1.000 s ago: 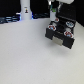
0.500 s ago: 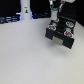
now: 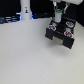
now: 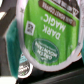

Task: Open the kcup holder, insert the kcup into the holder, and close the kcup holder

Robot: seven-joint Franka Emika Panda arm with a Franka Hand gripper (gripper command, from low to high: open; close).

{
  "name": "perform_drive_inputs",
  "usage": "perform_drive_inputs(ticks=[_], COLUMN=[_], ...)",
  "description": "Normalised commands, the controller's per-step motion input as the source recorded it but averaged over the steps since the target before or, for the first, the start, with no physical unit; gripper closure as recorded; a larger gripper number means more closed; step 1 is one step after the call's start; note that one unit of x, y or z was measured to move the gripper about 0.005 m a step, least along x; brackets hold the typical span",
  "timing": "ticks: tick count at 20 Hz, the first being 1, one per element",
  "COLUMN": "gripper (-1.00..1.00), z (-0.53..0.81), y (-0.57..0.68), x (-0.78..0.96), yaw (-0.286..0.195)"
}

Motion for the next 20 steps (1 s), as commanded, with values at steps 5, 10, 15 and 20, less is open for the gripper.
perform_drive_inputs(ticks=[5,10,15,20], gripper=[1.0,1.0,1.0,1.0], z=[0.06,0.21,0.08,0.06], y=[0.22,0.33,0.39,0.36], x=[0.27,0.45,0.34,0.42], yaw=[-0.004,-0.006,-0.021,-0.054])
